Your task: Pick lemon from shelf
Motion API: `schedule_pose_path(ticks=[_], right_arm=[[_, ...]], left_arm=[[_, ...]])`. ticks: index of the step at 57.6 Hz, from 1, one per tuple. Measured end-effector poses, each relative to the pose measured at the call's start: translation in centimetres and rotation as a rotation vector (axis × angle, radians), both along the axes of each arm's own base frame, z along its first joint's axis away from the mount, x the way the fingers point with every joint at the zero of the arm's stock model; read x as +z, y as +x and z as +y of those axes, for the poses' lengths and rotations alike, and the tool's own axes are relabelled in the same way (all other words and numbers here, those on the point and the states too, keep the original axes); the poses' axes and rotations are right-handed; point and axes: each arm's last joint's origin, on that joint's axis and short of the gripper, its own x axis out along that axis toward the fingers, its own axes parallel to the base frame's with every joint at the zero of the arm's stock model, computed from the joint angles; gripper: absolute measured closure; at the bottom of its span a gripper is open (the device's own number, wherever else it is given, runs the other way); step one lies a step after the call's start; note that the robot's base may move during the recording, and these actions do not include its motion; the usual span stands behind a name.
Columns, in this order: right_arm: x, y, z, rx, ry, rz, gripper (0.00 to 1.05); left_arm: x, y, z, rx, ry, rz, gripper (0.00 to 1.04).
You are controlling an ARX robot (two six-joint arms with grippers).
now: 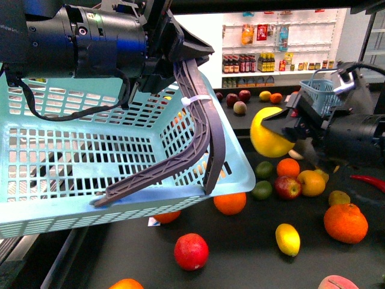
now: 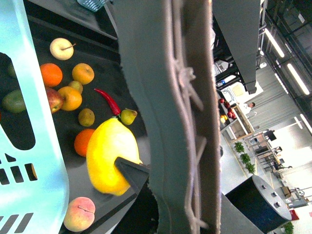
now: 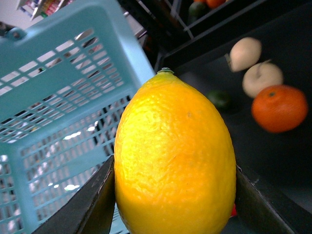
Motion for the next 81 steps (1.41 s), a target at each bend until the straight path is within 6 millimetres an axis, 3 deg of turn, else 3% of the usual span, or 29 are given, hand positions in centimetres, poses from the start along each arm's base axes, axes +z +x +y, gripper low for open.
schedule_pose_path(ticks=[35,55,68,81], right_arm=[[-1.0,-0.6,4.0,0.104,0.069,0.025,0.46],[-3.2,-0.3,5.3,0.093,0.014,0.037,0.46],[-3.2,0.1,5.9,0.087,0.004,0.023,0.46],[-3.2,0.3,6.1,0.081,-0.008,0.005,0.11]], left_arm=[[0.0,0.0,0.0,0.000,0.000,0.000,0.96],[-0.1,0.0,0.0,-0.005,0.002,0.000,0.96],[-0.1,0.0,0.0,0.000,0.002,0.000,0.96],[-0.1,0.0,0.0,0.000,0.002,0.000,0.96]])
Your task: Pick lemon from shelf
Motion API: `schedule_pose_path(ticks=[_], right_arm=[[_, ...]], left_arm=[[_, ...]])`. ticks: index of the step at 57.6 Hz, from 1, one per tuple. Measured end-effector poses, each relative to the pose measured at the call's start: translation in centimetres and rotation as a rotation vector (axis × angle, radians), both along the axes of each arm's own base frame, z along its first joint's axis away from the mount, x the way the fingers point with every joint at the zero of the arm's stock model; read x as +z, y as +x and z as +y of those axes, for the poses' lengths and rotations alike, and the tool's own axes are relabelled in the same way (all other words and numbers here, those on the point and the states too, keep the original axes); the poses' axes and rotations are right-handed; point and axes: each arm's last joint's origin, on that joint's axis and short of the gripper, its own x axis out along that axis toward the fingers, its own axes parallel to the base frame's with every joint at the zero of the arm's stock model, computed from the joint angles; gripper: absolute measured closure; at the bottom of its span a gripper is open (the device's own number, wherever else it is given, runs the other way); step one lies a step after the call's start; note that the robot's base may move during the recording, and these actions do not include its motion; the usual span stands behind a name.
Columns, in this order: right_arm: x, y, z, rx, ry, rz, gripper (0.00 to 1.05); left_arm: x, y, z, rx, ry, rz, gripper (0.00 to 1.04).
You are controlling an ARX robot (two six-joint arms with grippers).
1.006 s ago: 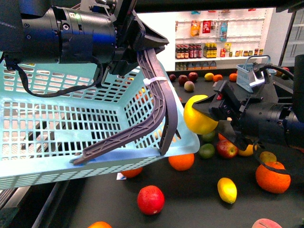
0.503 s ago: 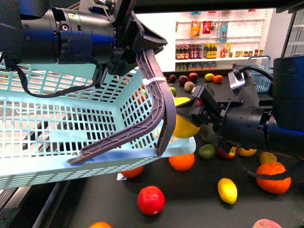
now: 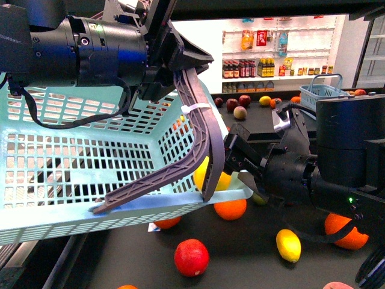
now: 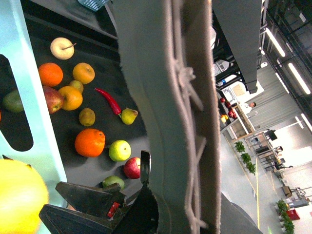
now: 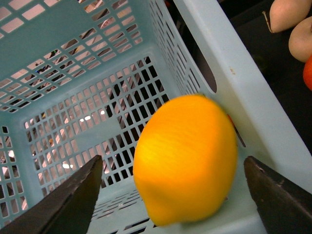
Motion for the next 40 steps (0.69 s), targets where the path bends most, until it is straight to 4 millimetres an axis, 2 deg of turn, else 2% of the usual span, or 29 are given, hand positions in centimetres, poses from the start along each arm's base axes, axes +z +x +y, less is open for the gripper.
schedule_pose_path(ticks=[3,9,13,20,25,30,40], right_arm=[[0.1,0.1,-0.1,-0.004,0.003,-0.009,0.06],[0.3,0.3,-0.8,-0.029,0.007,-0.026,0.08],[0.5,0.7,-2.1,-0.077,0.007,-0.044,0.07],[1.1,2.2,-5.6,-0.233,-0.027,-0.082,0.07],[0.5,3.6,-8.6,-0.353,-0.104,-0.100,0.07],[-2.1,4.5,-10.1,-0.405,-0.217,-0.067,0.07],[-8.7,5.2,-9.8,-0.358,-0.473,0.007,0.07]], left_arm=[[0.0,0.0,0.0,0.000,0.000,0.000,0.96],[0.0,0.0,0.0,-0.002,-0.002,0.004,0.96],[0.0,0.0,0.0,0.001,-0.003,0.004,0.96],[0.0,0.0,0.1,0.008,0.000,0.001,0.96],[0.0,0.0,0.1,0.005,-0.002,0.004,0.96],[0.0,0.0,0.0,0.003,-0.004,0.006,0.96],[0.0,0.0,0.0,0.000,-0.004,0.006,0.96]])
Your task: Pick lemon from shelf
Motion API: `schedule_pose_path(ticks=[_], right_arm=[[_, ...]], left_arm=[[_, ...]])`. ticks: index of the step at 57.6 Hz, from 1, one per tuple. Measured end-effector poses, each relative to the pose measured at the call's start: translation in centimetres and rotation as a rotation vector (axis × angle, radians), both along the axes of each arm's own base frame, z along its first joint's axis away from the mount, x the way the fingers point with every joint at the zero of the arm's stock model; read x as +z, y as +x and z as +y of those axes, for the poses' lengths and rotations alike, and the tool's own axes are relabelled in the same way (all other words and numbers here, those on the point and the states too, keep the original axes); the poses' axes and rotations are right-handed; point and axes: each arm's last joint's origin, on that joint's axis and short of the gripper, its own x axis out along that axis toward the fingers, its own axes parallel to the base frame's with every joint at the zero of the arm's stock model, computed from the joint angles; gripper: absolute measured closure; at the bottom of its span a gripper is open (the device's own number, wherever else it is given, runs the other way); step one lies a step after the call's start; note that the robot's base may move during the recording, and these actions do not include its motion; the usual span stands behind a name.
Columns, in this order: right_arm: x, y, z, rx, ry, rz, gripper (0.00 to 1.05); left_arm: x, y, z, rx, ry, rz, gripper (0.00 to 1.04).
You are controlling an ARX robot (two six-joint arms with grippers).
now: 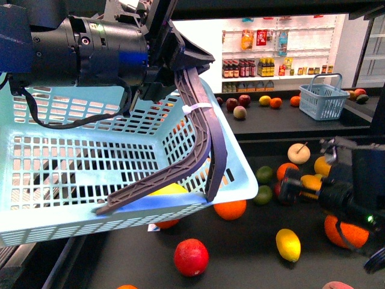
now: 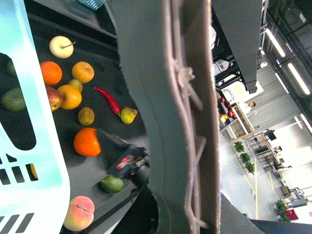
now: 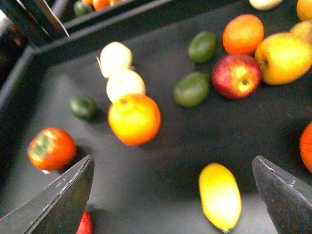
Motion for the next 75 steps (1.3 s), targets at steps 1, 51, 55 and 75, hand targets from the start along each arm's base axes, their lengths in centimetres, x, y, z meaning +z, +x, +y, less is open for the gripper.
schedule_pose_path(ticks=[1,51,55,75], right_arm=[[-0.7,0.1,0.1,0.007,-0.019,0.013,0.07],[-11.8,5.4,0.1,0.031,-0.356,0.249,0.07],[-12.3,5.7,-0.2,0.019,-0.341,0.263,0.07],[-13.3,6.6,-0.5,0.014,-0.282,0.300,0.07]], left_arm=[[0.0,0.0,0.0,0.000,0.000,0.000,0.96],[0.0,0.0,0.0,0.002,0.001,-0.001,0.96],[0.0,0.0,0.0,0.001,0.000,0.000,0.96],[0.0,0.0,0.0,0.001,0.000,0.000,0.96]])
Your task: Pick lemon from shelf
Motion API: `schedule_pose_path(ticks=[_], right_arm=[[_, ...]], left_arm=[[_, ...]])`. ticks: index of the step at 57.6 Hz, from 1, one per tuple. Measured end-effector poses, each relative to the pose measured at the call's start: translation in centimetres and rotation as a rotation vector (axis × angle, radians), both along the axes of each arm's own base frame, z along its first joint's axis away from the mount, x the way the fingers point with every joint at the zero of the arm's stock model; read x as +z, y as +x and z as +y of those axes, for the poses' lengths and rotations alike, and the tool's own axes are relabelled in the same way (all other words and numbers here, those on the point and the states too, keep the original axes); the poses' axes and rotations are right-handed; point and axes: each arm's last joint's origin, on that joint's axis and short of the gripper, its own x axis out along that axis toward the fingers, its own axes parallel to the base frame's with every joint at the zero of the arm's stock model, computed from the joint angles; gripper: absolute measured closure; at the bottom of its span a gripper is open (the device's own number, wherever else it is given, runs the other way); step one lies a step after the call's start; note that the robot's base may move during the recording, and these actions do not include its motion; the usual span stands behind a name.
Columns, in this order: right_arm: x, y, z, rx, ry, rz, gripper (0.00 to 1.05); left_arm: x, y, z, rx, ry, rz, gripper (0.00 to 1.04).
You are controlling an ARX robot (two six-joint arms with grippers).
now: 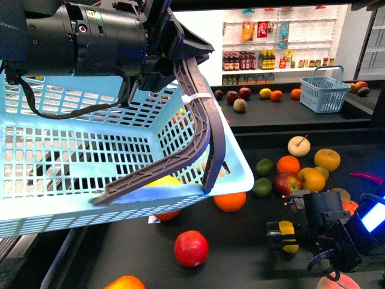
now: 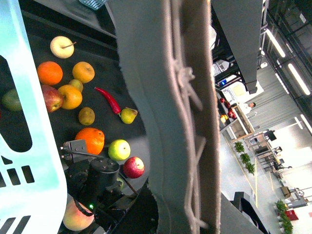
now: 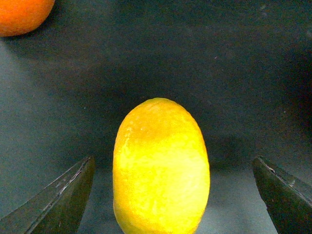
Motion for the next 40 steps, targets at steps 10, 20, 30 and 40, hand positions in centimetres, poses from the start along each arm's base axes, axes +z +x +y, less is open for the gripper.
schedule_pose_path(ticks=[10,20,30,40], right_arm=[[-0.7,0.1,0.0,-0.002,0.014,0.023,0.07],[-1.4,0.0,0.0,-0.011,0.012,0.045,0.26],[-1.3,0.1,-0.2,-0.023,0.024,0.028,0.54],[-0.7,-0.4,-0.3,-0.033,0.044,0.015,0.60]], left_arm=[[0.0,0.0,0.0,0.003,0.000,0.000,0.96],[0.0,0.0,0.0,0.001,0.000,0.000,0.96],[0.0,0.0,0.0,0.000,0.000,0.000,0.96],[0.0,0.0,0.0,0.001,0.000,0.000,0.96]])
